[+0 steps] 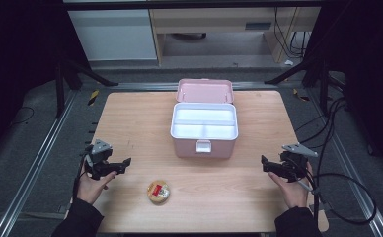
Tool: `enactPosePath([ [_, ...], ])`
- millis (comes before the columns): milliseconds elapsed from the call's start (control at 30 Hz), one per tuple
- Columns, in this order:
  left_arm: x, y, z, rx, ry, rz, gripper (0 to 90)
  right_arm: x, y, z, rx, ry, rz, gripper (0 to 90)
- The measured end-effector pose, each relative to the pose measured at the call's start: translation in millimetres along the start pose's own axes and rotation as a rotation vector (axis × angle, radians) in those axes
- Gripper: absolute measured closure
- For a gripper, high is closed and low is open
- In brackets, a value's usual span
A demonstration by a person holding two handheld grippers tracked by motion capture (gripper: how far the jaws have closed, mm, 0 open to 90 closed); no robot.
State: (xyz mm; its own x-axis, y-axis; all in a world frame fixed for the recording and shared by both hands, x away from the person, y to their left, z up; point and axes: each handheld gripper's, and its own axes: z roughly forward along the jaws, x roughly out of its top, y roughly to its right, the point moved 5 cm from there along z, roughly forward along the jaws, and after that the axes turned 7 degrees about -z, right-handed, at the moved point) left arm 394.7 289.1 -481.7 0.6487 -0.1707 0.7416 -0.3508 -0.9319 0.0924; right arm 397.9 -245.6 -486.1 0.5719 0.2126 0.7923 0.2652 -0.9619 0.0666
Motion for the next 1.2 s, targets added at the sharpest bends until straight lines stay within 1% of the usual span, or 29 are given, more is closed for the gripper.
enactPosePath([
  [33, 0.6, 2.9, -1.3, -0.003, -0.006, 0.008, 16.7, -1.0, -0.2, 0.3, 0.001, -0.005, -0.003, 8.2],
  [133, 1.2, 13.7, -2.4, -0.031, -0.015, 0.017, 16.9, -3.9, -1.4, 3.1, -0.007, -0.034, -0.032, 8.2],
  [233, -1.9, 25.5, -1.6, -0.058, -0.034, 0.034, 16.4, -6.8, -4.3, 5.5, -0.008, -0.062, -0.058, 8.1],
  [300, -3.3, 33.7, -0.7, -0.074, -0.047, 0.053, 15.5, -7.7, -6.2, 6.4, -0.013, -0.071, -0.074, 8.1],
  [333, -3.8, 37.6, -1.1, -0.081, -0.052, 0.069, 14.9, -7.6, -7.1, 6.8, -0.015, -0.075, -0.077, 8.1],
  [367, -3.8, 37.6, -1.1, -0.081, -0.052, 0.069, 14.5, -7.6, -7.1, 6.8, -0.015, -0.075, -0.077, 8.1],
  [400, -4.0, 44.4, -2.0, -0.091, -0.058, 0.086, 14.4, -6.2, -8.4, 6.7, -0.022, -0.074, -0.087, 7.8],
  [467, -4.1, 50.7, -2.9, -0.11, -0.06, 0.09, 14.2, -7.0, -9.9, 5.6, -0.018, -0.072, -0.086, 7.8],
  [500, -4.4, 55.0, -3.2, -0.117, -0.066, 0.102, 14.0, -7.6, -10.4, 5.3, -0.016, -0.072, -0.087, 7.9],
  [533, -4.4, 55.0, -3.2, -0.117, -0.066, 0.102, 13.1, -9.1, -10.7, 5.4, -0.011, -0.077, -0.094, 7.7],
  [567, -5.2, 62.2, -3.2, -0.135, -0.075, 0.12, 12.2, -10.5, -10.6, 6.2, -0.012, -0.086, -0.098, 7.4],
  [633, -7.1, 68.6, -2.7, -0.148, -0.09, 0.137, 11.3, -11.5, -10.2, 6.7, -0.01, -0.093, -0.098, 7.4],
  [833, -13.8, 85.4, -2.6, -0.187, -0.127, 0.173, 10.2, -11.9, -12.5, 6.2, -0.004, -0.098, -0.097, 7.2],
  [867, -13.8, 85.4, -2.6, -0.187, -0.127, 0.173, 10.1, -11.9, -12.5, 6.2, -0.004, -0.098, -0.097, 7.2],
  [900, -15.3, 91.5, -3.1, -0.206, -0.142, 0.183, 10.1, -12.0, -13.5, 6.2, -0.002, -0.101, -0.098, 7.1],
  [933, -15.3, 91.5, -3.1, -0.206, -0.142, 0.183, 10.0, -12.1, -13.5, 6.4, -0.002, -0.102, -0.103, 7.1],
  [967, -17.6, 96.4, -2.2, -0.219, -0.162, 0.195, 9.5, -12.4, -13.6, 6.6, 0.0, -0.105, -0.103, 7.1],
  [1133, -25.0, 108.2, 2.7, -0.232, -0.222, 0.252, 8.0, -14.5, -12.7, 8.6, 0.003, -0.122, -0.109, 6.7],
  [1200, -27.6, 111.5, 5.0, -0.237, -0.243, 0.266, 7.9, -14.8, -13.0, 9.1, 0.004, -0.127, -0.107, 6.6],
])
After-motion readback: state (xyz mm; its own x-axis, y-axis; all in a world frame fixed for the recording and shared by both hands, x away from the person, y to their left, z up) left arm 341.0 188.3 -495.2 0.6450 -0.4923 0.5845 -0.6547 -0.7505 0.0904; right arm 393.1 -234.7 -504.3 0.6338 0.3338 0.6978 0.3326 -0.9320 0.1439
